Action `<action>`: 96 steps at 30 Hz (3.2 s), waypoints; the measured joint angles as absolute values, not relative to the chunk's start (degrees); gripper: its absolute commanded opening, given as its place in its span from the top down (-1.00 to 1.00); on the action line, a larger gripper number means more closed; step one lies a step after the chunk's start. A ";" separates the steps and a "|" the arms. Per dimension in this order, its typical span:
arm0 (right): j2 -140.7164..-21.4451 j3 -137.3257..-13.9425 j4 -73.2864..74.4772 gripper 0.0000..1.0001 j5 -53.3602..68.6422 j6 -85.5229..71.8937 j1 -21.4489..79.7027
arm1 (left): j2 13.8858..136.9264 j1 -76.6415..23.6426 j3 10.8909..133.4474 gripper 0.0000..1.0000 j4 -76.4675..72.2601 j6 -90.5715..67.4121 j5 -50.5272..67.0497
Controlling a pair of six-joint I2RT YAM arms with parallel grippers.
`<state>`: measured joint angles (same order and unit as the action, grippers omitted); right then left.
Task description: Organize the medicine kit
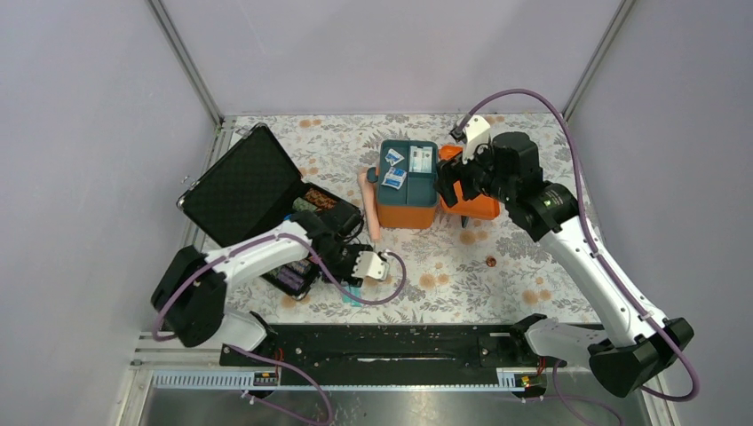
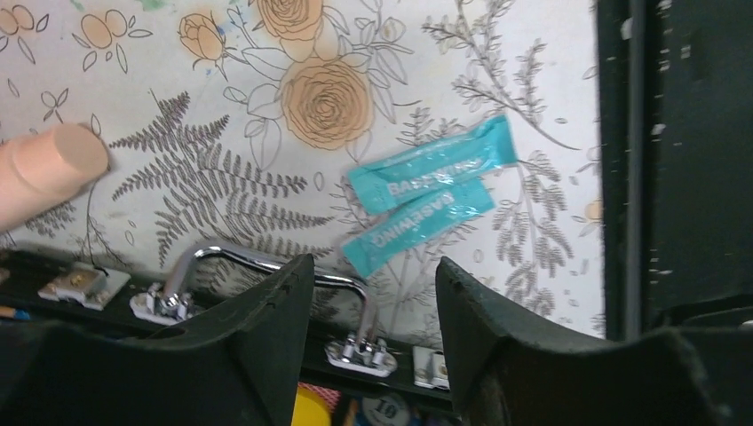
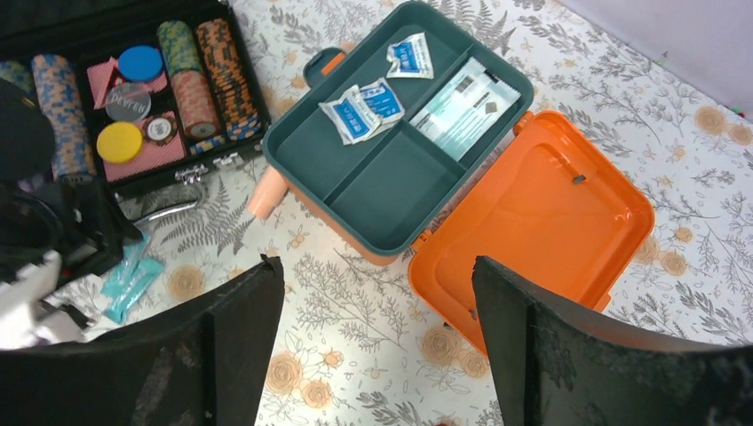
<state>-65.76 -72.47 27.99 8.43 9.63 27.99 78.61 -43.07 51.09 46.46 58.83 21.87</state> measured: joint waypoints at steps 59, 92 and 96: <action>-67.11 -71.26 25.17 -0.65 6.46 -0.16 18.65 | 97.45 -41.43 88.03 1.00 46.94 56.45 29.69; -74.61 -73.58 25.28 -0.60 8.71 -19.33 6.98 | 117.89 -39.09 107.46 1.00 39.03 -36.14 4.27; -74.22 -71.94 25.21 -0.60 9.08 -19.57 6.90 | 118.17 -39.07 107.46 1.00 38.92 -37.56 3.84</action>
